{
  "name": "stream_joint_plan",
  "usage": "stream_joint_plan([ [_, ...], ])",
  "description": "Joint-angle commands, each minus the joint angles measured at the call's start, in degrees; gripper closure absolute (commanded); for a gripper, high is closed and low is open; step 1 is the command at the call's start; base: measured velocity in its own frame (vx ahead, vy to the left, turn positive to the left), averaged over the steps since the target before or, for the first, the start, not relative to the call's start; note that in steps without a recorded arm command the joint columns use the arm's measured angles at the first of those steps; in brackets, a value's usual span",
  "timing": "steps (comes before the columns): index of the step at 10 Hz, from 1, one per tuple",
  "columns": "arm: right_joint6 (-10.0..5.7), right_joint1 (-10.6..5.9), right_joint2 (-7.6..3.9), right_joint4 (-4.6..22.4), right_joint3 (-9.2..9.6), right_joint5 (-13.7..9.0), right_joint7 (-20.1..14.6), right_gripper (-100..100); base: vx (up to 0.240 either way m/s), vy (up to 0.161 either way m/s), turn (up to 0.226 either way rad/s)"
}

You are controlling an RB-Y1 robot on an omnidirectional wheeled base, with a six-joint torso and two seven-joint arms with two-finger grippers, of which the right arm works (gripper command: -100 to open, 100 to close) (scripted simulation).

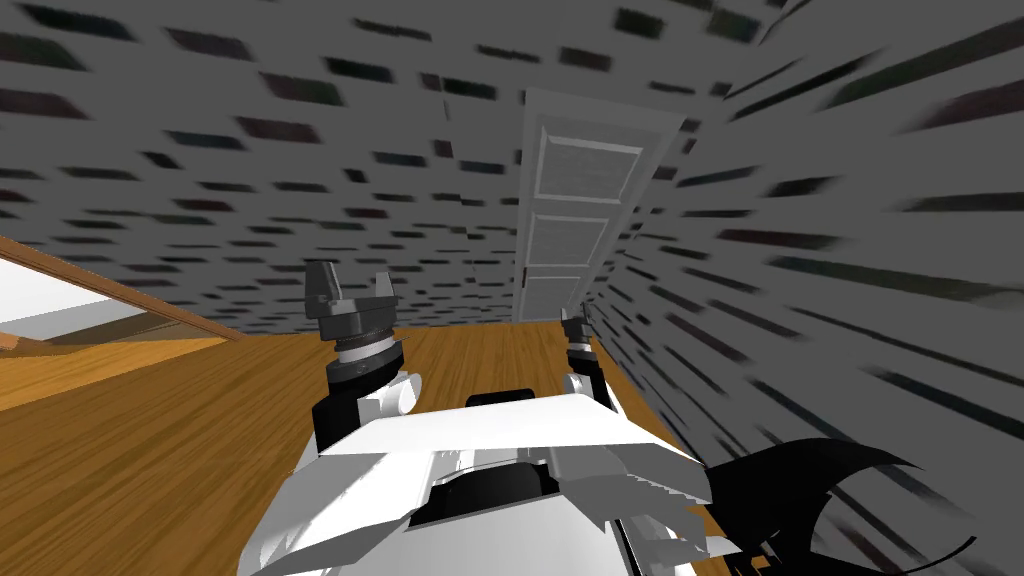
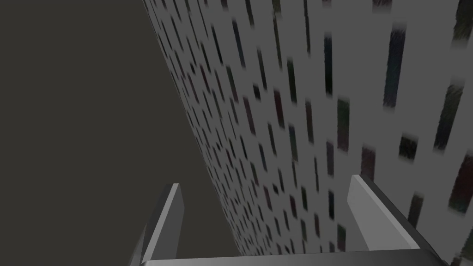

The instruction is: Pull the door open

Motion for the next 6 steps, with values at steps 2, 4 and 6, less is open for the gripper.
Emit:
stream_joint_plan([
  [2,-1.13,-0.21,-0.22,2.64,-0.10,-1.79,-2.88,-100,0.095,-0.023,0.154],
  [4,-1.89,-0.60,-0.39,4.78,-0.24,-3.18,-5.01,-100,0.086,-0.020,0.153],
  [6,-2.68,-1.01,-0.53,7.00,-0.39,-4.63,-7.24,-100,0.097,-0.041,0.156],
])
